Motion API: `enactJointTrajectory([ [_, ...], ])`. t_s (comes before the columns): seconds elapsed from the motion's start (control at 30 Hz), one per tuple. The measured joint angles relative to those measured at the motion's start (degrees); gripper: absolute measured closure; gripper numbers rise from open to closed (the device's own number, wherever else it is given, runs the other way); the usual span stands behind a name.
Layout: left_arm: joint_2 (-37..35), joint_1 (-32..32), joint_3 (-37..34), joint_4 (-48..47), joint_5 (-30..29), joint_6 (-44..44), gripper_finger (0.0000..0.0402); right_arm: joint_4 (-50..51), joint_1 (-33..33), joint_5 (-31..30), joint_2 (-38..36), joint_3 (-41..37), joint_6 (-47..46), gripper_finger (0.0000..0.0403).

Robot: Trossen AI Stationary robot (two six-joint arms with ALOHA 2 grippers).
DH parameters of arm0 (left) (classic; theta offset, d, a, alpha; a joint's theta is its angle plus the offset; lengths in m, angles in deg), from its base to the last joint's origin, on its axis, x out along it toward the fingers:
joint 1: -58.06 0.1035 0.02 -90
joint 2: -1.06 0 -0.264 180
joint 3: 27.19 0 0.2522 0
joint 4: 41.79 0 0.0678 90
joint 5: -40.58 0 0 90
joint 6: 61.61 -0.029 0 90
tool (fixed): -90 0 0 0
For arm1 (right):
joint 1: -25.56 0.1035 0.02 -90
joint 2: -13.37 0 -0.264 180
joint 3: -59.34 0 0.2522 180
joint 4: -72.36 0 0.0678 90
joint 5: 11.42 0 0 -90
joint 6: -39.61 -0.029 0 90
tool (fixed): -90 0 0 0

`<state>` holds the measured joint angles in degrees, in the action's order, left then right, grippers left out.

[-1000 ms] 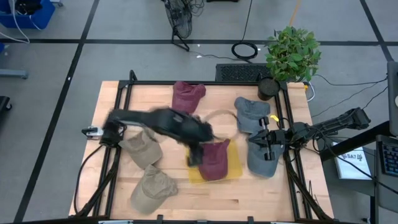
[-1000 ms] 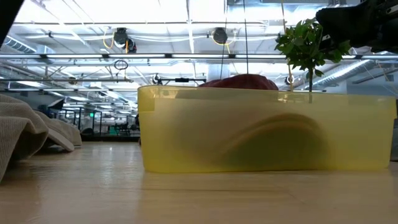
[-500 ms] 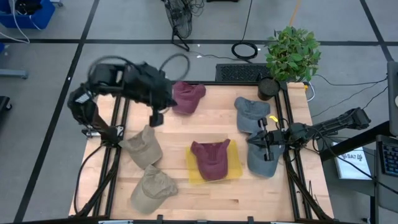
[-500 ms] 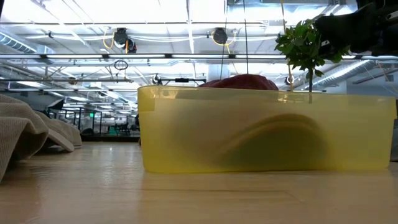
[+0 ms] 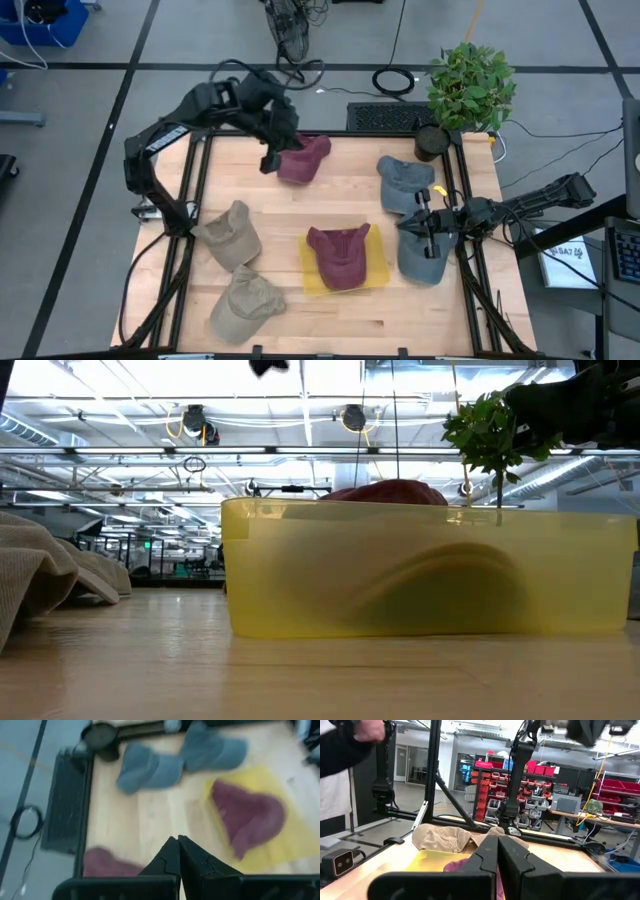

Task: Pick and place caps into container
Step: Put the violet cap into the yellow container

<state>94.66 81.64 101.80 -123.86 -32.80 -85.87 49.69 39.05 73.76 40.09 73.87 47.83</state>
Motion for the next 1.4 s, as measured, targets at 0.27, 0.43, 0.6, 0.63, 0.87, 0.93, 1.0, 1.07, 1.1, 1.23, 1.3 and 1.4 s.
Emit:
enactJointTrajectory([
  [0.27, -12.98, 9.02, -16.16, 8.38, 1.32, -1.3, 0.04, -0.09, 0.01, 0.22, 0.02, -0.01, -1.55, 0.0403],
  [0.43, -25.11, 13.42, -26.74, 12.03, 1.79, 4.79, 0.04, -2.67, -0.02, 0.11, 0.02, -0.01, -1.29, 0.0403],
  [0.6, -39.06, 13.7, -42.48, 24.78, 2.45, 13.67, 0.0401, -6.66, 0.01, 0.46, 0.0, -0.01, -1.24, 0.0403],
  [0.63, -41.65, 13.7, -45.81, 26.79, 2.41, 14.76, 0.0401, -7.15, 0.01, 0.48, 0.0, -0.01, -1.24, 0.0403],
  [0.87, -57.38, 14.14, -68.29, 45.11, 5.91, 18.17, 0.0399, -10.4, 0.01, 0.52, 0.02, -0.01, 2.93, 0.0403],
  [0.93, -61.51, 14.4, -73.81, 49.8, 5.82, 20.74, 0.0398, -10.93, 0.01, 0.5, 0.0, -0.01, 4.88, 0.0403],
  [1.0, -65.16, 14.38, -79.51, 56.38, 5.88, 24.24, 0.0398, -11.09, 0.01, 0.46, 0.02, -0.01, 6.01, 0.0403],
  [1.07, -68.17, 14.33, -85.25, 61.49, 5.48, 26.99, 0.04, -11.63, 0.01, 0.46, 0.01, -0.01, 6.86, 0.0403],
  [1.1, -69.53, 14.34, -87.95, 63.33, 4.96, 27.59, 0.04, -11.95, 0.01, 0.46, 0.0, -0.01, 7.72, 0.0403],
  [1.23, -72.89, 14.41, -95.6, 67.63, 3.98, 25.41, 0.0397, -14.29, 0.01, 0.45, 0.03, -0.01, 11.51, 0.0403],
  [1.3, -73.8, 14.6, -98.49, 68.93, 3.75, 24.9, 0.0399, -15.27, 0.01, 0.37, 0.02, -0.01, 11.7, 0.0403],
  [1.4, -74.56, 14.73, -102.83, 72.97, 3.12, 24.77, 0.0398, -15.77, -0.02, 0.23, 0.02, -0.01, 11.57, 0.0403],
])
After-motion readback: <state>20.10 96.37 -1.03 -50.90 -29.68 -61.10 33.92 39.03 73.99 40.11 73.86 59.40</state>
